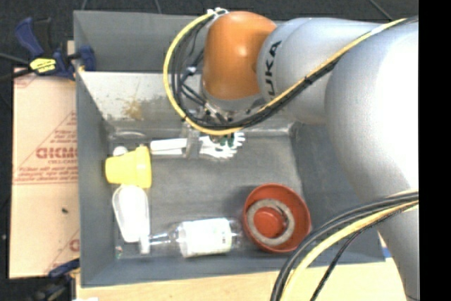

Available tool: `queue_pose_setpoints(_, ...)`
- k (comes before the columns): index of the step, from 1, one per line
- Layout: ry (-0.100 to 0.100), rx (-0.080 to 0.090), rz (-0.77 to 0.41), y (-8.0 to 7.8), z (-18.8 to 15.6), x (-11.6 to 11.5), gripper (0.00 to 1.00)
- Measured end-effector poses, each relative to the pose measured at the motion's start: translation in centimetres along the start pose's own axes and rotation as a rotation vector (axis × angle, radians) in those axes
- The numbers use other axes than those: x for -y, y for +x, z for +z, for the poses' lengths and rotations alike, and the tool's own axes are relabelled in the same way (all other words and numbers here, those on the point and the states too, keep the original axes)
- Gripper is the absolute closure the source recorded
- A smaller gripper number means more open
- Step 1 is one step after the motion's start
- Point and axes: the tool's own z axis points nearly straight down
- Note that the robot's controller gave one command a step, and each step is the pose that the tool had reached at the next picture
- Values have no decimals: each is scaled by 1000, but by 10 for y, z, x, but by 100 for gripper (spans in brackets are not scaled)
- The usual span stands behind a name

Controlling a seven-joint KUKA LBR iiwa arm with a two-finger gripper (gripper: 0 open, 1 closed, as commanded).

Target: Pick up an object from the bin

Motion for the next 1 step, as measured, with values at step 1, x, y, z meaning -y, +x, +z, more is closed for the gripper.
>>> queue_pose_setpoints(1,1,-7,0,1,-18,0,100)
